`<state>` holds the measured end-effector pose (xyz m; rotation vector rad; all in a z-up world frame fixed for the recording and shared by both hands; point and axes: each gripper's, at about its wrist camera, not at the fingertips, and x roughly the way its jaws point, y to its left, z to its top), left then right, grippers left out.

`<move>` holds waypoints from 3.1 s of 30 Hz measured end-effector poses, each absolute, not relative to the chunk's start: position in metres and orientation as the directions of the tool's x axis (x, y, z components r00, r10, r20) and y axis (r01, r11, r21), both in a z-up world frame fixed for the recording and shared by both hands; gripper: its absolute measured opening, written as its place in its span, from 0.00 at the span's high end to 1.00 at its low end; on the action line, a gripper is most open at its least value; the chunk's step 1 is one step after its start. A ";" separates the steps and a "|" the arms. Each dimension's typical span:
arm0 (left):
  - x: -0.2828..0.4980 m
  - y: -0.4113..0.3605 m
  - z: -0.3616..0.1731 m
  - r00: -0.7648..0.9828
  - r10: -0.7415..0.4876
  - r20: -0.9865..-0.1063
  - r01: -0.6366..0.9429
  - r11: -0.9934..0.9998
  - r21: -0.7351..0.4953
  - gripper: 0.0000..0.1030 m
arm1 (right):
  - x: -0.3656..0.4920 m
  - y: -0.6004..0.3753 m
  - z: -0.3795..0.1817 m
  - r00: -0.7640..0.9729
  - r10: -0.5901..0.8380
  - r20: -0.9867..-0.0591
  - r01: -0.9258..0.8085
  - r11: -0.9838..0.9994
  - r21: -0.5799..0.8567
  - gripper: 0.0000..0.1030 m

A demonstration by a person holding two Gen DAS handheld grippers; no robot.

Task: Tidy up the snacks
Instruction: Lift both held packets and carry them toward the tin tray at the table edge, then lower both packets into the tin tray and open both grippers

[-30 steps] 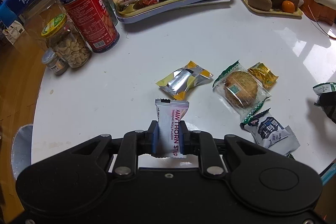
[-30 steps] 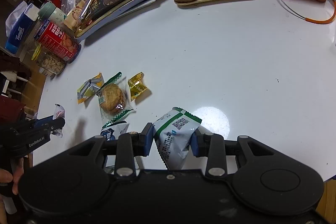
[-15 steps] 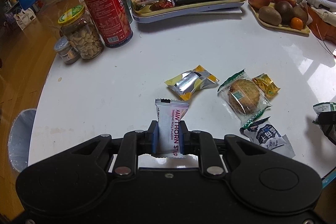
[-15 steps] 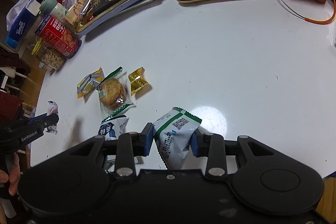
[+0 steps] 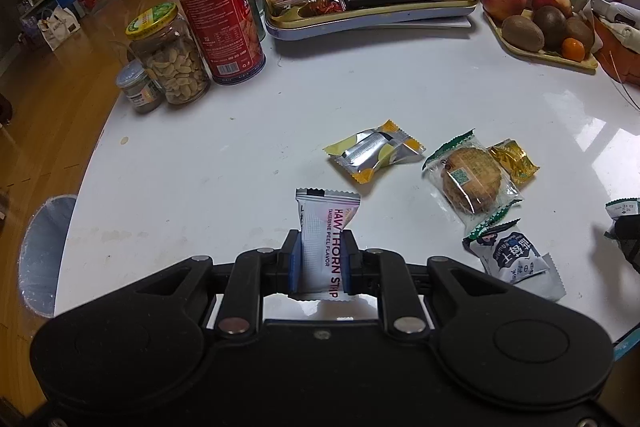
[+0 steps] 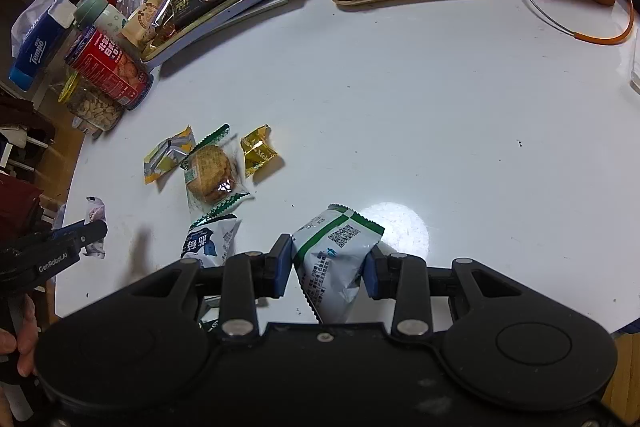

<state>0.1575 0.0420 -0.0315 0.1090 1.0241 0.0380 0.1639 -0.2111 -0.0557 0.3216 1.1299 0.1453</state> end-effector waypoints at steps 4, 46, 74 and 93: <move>0.155 0.047 -0.032 0.516 0.090 -0.852 -0.009 0.995 0.099 0.75 | 0.164 -0.213 -0.057 0.427 0.259 -0.866 0.056 0.949 0.312 0.63; 0.077 0.072 0.027 0.622 -0.140 -0.770 -0.076 0.969 -0.237 0.75 | 0.080 -0.203 -0.009 0.483 0.420 -0.768 -0.049 0.889 0.456 0.63; 0.004 0.016 -0.029 0.323 -0.265 -0.908 0.038 0.963 -0.268 0.74 | 0.017 -0.165 -0.040 0.282 0.371 -0.885 -0.214 0.923 0.319 0.62; 0.020 0.040 -0.022 0.325 -0.292 -0.900 -0.005 0.951 -0.310 0.61 | 0.036 -0.164 -0.024 0.363 0.383 -0.849 -0.195 0.922 0.333 0.60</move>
